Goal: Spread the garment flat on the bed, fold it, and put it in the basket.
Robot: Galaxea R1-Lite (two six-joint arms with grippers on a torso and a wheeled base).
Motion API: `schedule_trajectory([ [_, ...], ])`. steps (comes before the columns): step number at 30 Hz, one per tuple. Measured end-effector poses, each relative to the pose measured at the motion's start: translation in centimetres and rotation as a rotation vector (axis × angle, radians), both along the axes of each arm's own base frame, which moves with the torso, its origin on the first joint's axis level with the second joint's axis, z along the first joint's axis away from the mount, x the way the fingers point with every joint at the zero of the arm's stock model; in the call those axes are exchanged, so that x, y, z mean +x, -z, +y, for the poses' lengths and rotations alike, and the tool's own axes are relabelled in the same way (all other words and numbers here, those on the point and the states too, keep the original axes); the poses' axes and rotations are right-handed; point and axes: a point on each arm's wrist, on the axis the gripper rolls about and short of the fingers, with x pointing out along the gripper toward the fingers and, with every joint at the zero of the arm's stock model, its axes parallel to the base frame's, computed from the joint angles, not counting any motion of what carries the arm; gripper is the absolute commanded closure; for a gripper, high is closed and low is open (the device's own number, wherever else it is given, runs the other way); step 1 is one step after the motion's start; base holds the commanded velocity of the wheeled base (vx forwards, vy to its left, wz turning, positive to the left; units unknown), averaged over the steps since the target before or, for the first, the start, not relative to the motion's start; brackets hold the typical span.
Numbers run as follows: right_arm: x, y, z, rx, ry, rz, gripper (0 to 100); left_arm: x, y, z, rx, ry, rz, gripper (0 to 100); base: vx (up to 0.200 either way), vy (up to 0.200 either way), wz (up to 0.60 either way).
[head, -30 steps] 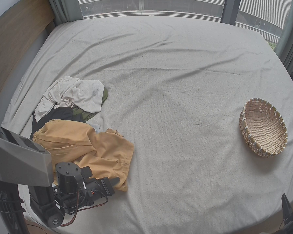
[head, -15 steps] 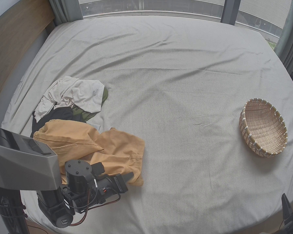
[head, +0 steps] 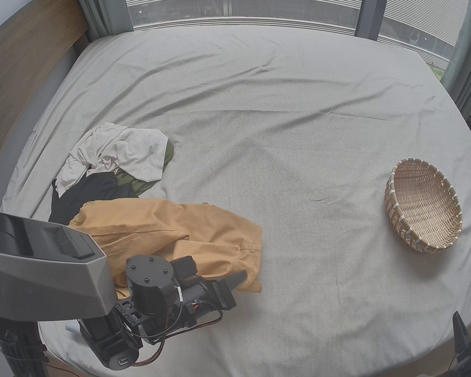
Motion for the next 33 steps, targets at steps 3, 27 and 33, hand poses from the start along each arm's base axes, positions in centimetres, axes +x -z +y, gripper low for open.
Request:
schedule_trajectory([
  [3, 0.0, 0.0, 0.0, 0.000, 0.000, 0.000, 0, 0.1, -0.4, -0.8, -0.015, 0.015, -0.017, 100, 0.000, 0.000, 0.00],
  [27, 0.0, 0.0, 0.0, 0.000, 0.001, 0.000, 0, -0.2, 0.1, -7.7, -0.092, 0.159, -0.089, 100, 0.000, 0.000, 0.00],
  [33, 0.0, 0.0, 0.0, 0.000, 0.000, 0.000, 0, -0.4, 0.3, -8.8, -0.102, 0.188, -0.096, 100, 0.000, 0.000, 0.00],
])
